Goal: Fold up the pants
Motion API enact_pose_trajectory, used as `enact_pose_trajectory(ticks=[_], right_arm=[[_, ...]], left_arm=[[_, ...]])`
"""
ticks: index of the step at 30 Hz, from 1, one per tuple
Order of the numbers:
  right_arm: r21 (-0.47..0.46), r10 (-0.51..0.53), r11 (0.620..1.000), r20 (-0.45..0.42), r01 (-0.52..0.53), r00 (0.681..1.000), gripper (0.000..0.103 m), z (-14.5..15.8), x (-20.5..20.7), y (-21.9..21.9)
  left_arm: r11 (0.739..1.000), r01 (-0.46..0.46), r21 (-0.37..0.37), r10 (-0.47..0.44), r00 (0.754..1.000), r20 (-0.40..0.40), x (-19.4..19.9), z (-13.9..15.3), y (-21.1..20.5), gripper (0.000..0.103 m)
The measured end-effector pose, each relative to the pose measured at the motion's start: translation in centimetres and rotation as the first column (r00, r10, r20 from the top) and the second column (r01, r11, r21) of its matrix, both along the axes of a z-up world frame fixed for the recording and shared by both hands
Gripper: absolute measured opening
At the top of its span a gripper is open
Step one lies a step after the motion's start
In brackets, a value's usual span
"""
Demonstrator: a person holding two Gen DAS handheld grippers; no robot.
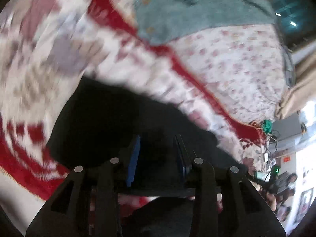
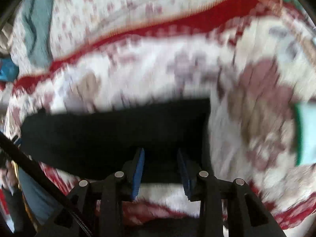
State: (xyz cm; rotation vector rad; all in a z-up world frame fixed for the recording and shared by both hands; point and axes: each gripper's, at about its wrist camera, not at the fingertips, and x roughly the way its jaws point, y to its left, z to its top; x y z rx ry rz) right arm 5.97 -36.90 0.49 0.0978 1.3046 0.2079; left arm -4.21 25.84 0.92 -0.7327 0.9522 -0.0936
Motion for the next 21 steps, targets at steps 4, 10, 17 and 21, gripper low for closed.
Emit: enact_pose_trajectory(ticks=[4,10,17,21], right_arm=[[0.130,-0.091,0.989,0.113,0.077,0.989,0.040,0.8,2.2,-0.2],[0.103,-0.065,0.993,0.058,0.059,0.996,0.044,-3.9,3.5,0.5],[0.275,-0.144,0.953,0.037,0.129,0.989,0.044,-4.4,3.1,-2.1],[0.287,-0.150,0.949,0.035,0.134,0.988,0.044,-4.2,2.7,-2.3]], left_arm=[[0.999,0.015,0.049,-0.017,0.999,0.040,1.5,1.3,-2.5,0.044],[0.999,0.037,-0.013,-0.039,0.989,-0.141,3.2,-4.3,-2.9,0.050],[1.000,0.012,0.017,-0.011,0.997,-0.081,4.1,-0.5,-3.8,0.050],[0.999,0.026,-0.020,-0.025,0.999,0.041,5.9,1.8,-7.0,0.050]])
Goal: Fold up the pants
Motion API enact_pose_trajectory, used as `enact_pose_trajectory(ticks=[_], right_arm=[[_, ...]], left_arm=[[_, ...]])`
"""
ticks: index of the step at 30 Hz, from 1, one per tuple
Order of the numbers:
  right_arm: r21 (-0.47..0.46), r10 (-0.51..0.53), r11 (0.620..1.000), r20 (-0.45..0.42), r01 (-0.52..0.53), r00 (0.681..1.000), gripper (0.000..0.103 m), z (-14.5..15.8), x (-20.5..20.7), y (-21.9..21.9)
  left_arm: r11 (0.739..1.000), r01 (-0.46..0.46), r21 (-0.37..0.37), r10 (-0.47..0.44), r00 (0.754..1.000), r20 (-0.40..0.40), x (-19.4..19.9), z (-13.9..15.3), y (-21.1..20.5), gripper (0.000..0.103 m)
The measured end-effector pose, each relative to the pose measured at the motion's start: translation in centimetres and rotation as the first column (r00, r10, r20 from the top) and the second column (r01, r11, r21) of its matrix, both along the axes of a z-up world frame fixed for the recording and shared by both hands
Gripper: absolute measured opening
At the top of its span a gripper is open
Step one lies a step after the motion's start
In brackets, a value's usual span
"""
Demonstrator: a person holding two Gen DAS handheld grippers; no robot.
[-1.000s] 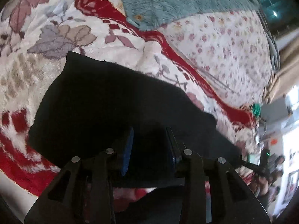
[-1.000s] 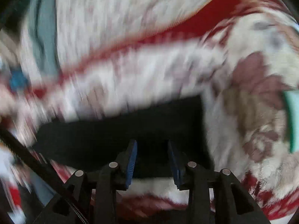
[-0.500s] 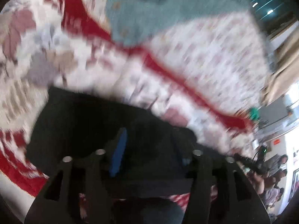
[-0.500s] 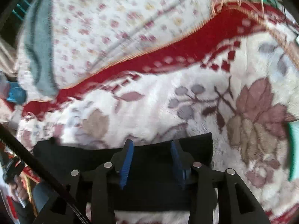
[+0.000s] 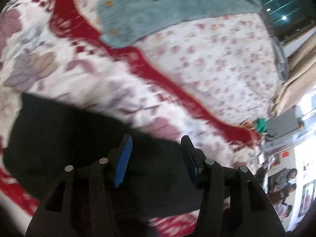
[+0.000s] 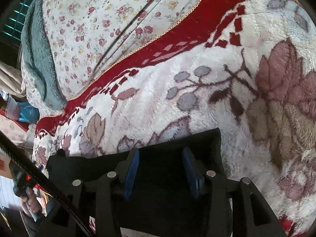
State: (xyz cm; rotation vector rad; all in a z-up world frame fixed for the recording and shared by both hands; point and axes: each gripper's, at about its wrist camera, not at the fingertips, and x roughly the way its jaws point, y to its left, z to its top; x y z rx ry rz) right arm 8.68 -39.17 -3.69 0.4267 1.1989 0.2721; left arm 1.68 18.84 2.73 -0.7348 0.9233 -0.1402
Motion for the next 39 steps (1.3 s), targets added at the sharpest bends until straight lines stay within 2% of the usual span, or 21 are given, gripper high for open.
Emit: enact_pose_trajectory(ticks=[3,6,8,9,10,11,12,16,22,28,34,39], right_arm=[[-0.005,0.003,1.000,0.001,-0.003,1.000,0.044,-0.1,0.1,0.1],[0.019,-0.007,1.000,0.000,0.007,1.000,0.044,-0.2,0.1,-0.1],[0.047,-0.020,0.999,-0.001,0.020,1.000,0.044,-0.3,0.0,-0.6],[0.057,-0.024,0.998,-0.002,0.024,1.000,0.044,-0.3,0.0,-0.7],[0.064,-0.027,0.998,-0.002,0.027,1.000,0.044,-0.3,0.0,-0.8],[0.071,-0.031,0.997,-0.003,0.031,1.000,0.044,-0.4,0.0,-0.8],[0.074,-0.033,0.997,-0.002,0.033,0.999,0.044,-0.4,-0.1,-0.9],[0.119,-0.069,0.990,-0.008,0.070,0.998,0.044,-0.6,-0.2,-1.5],[0.169,-0.118,0.979,0.028,0.111,0.993,0.044,-0.8,-1.3,-2.0],[0.202,-0.119,0.974,0.061,0.104,0.991,0.044,-1.0,-1.6,-2.5],[0.191,-0.074,0.980,0.080,0.057,0.994,0.044,-0.9,-1.4,-2.4],[0.158,-0.062,0.986,0.088,0.047,0.994,0.044,-0.8,-1.3,-2.0]], left_arm=[[0.997,0.040,-0.066,-0.040,0.999,0.003,1.9,-0.7,-3.2,0.050],[0.983,0.099,-0.158,-0.108,0.993,-0.050,3.5,-3.3,-7.1,0.050],[0.970,0.102,-0.220,-0.133,0.982,-0.134,3.9,-6.8,-9.3,0.051],[0.970,0.081,-0.231,-0.126,0.974,-0.189,3.9,-8.9,-9.9,0.044],[0.976,0.061,-0.211,-0.097,0.981,-0.168,3.5,-8.9,-9.9,0.041],[0.979,0.057,-0.195,-0.087,0.985,-0.148,3.4,-8.3,-9.9,0.043],[0.979,0.076,-0.190,-0.106,0.982,-0.154,3.5,-7.9,-10.1,0.044],[0.967,0.061,-0.247,-0.102,0.982,-0.157,3.5,-8.3,-9.4,0.044],[0.956,0.105,-0.274,-0.147,0.979,-0.140,3.5,-8.5,-9.1,0.044],[0.967,0.089,-0.240,-0.125,0.983,-0.136,3.4,-8.3,-9.7,0.044],[0.988,0.107,-0.106,-0.119,0.987,-0.110,3.4,-7.8,-11.2,0.044],[0.988,0.157,0.003,-0.155,0.983,-0.101,3.6,-7.5,-12.5,0.047]])
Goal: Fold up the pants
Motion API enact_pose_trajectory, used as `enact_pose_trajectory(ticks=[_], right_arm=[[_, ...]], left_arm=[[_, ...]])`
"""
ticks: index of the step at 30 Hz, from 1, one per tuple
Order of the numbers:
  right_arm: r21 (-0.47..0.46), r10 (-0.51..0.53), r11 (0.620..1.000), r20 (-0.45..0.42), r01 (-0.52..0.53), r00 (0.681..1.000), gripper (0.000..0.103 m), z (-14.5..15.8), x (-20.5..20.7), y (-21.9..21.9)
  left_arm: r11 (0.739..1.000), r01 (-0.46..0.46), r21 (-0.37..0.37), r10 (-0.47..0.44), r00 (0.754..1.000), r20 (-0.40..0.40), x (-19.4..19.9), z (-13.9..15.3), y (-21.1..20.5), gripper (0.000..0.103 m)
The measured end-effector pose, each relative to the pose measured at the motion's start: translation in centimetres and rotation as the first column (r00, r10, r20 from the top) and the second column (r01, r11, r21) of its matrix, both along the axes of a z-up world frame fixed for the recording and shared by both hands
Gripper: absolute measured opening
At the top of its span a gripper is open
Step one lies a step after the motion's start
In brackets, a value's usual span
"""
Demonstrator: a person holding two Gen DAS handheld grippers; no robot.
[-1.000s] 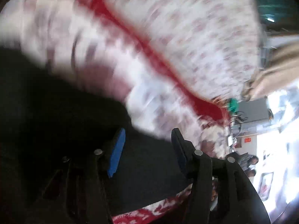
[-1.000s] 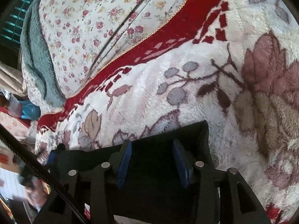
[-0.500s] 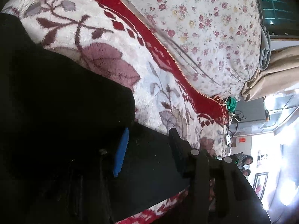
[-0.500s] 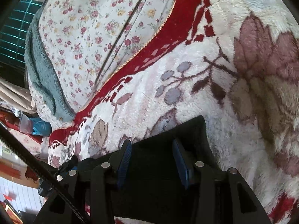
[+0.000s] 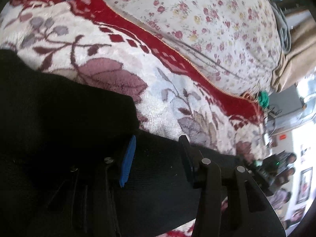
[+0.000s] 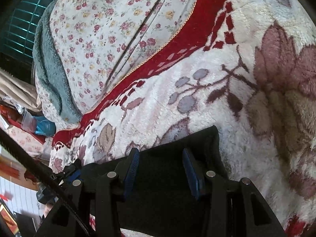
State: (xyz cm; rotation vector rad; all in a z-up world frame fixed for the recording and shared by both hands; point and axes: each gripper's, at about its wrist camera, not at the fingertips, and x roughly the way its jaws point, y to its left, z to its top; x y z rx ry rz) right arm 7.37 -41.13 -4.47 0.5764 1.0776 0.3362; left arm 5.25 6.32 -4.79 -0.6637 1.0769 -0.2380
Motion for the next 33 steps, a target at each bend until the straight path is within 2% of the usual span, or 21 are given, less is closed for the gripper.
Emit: enact_pose_trajectory(ticks=[7,11,14,17,20,22,25,29,31,33], right_arm=[[-0.031,0.012,0.999,0.001,-0.012,1.000,0.044,0.1,0.1,0.5],[-0.085,0.034,0.996,0.000,-0.034,0.999,0.045,0.2,0.2,1.2],[-0.120,0.055,0.991,0.002,-0.055,0.998,0.050,0.4,0.3,1.8],[-0.202,0.089,0.976,-0.001,-0.087,0.996,0.053,0.6,0.4,2.9],[-0.319,0.145,0.938,-0.004,-0.139,0.989,0.062,0.9,0.4,4.8],[-0.359,0.167,0.920,-0.005,-0.158,0.986,0.068,0.8,0.4,5.6],[-0.317,0.154,0.937,0.002,-0.146,0.988,0.070,0.8,0.6,4.9],[-0.245,0.136,0.961,0.008,-0.130,0.991,0.071,0.8,0.6,4.1],[-0.265,0.150,0.954,0.008,-0.143,0.989,0.072,0.9,0.6,4.6],[-0.313,0.174,0.936,0.005,-0.164,0.985,0.075,1.0,0.5,5.5]], left_arm=[[0.989,0.049,0.142,-0.054,0.998,0.033,0.0,0.4,-1.8,0.049],[0.988,0.047,0.147,-0.053,0.998,0.036,-0.1,0.4,-1.9,0.049],[0.985,0.052,0.162,-0.059,0.997,0.039,0.0,0.4,-2.1,0.049],[0.971,0.068,0.230,-0.081,0.995,0.051,-0.1,0.6,-3.0,0.051],[0.942,0.093,0.322,-0.122,0.990,0.074,-0.3,0.7,-4.4,0.057],[0.931,0.098,0.351,-0.135,0.988,0.082,-0.4,0.7,-4.9,0.059],[0.942,0.092,0.324,-0.124,0.989,0.081,-0.3,0.6,-4.5,0.059],[0.981,0.052,0.186,-0.069,0.994,0.086,-0.3,0.3,-2.7,0.059],[0.987,0.046,0.153,-0.059,0.995,0.085,-0.3,0.3,-2.4,0.059],[0.986,0.052,0.161,-0.066,0.994,0.087,-0.3,0.4,-2.5,0.059]])
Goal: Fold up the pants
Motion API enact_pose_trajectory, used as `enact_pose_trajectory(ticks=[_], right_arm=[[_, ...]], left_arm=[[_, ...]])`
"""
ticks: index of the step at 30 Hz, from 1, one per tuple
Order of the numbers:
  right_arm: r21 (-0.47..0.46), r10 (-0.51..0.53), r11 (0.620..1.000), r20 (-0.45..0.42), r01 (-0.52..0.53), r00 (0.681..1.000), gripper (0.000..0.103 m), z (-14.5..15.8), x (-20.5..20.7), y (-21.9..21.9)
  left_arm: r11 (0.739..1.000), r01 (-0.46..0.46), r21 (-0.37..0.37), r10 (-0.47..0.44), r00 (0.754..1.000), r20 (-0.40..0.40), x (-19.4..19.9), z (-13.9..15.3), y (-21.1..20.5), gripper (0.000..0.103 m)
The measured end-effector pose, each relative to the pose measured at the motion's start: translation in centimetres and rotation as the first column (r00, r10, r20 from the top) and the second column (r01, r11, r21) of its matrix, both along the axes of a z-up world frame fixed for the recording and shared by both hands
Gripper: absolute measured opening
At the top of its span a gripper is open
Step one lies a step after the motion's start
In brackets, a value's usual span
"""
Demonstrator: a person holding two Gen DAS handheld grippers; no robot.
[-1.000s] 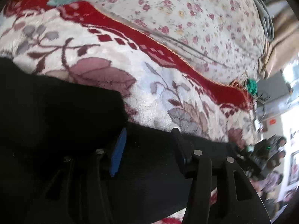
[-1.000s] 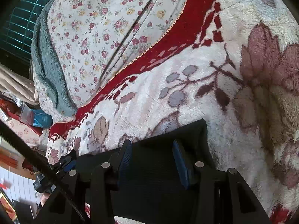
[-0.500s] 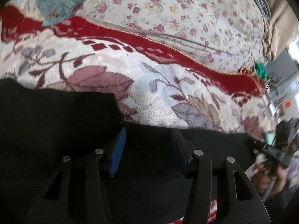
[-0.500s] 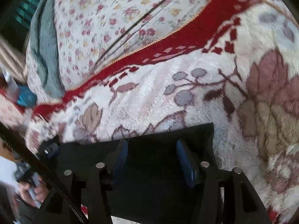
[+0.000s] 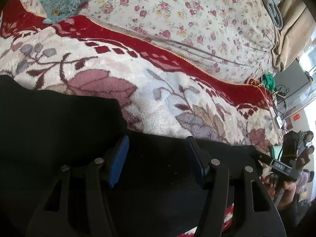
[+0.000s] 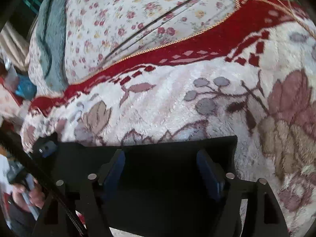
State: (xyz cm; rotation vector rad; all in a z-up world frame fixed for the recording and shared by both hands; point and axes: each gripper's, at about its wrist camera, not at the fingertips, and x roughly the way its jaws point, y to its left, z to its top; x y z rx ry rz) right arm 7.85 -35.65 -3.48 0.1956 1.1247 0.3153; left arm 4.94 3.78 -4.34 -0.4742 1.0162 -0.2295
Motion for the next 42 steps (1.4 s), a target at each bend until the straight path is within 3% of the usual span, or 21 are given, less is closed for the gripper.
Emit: enact_pose_trajectory(ticks=[3,12,23,27,30,34,42], right_arm=[[-0.043,0.016,0.999,0.004,-0.016,1.000,0.076,-0.1,0.0,0.7],[0.027,0.023,0.999,0.018,-0.024,1.000,0.091,-0.3,0.3,0.3],[-0.202,0.079,0.977,0.047,-0.068,0.996,0.097,-0.6,0.3,3.6],[-0.121,0.068,0.991,0.037,-0.063,0.997,0.098,-0.6,0.4,2.3],[-0.115,0.070,0.991,0.036,-0.065,0.997,0.098,-0.6,0.3,2.3],[-0.149,0.078,0.986,0.039,-0.071,0.996,0.098,-0.7,0.2,2.8],[-0.102,0.063,0.993,0.047,-0.058,0.997,0.097,-0.4,0.2,2.0]], left_arm=[[0.999,0.012,0.037,-0.012,1.000,0.005,-0.1,0.3,-0.6,0.059],[0.995,0.032,0.091,-0.033,0.999,0.004,0.0,0.2,-1.1,0.059],[0.992,0.041,0.123,-0.041,0.999,0.003,0.0,0.2,-1.5,0.059],[0.984,0.039,0.174,-0.040,0.999,0.006,0.0,0.3,-2.3,0.060],[0.977,0.052,0.209,-0.056,0.998,0.014,-0.1,0.2,-2.7,0.061],[0.981,0.038,0.192,-0.042,0.999,0.017,-0.1,0.2,-2.5,0.061],[0.992,0.026,0.125,-0.029,0.999,0.019,-0.2,0.3,-1.7,0.061]])
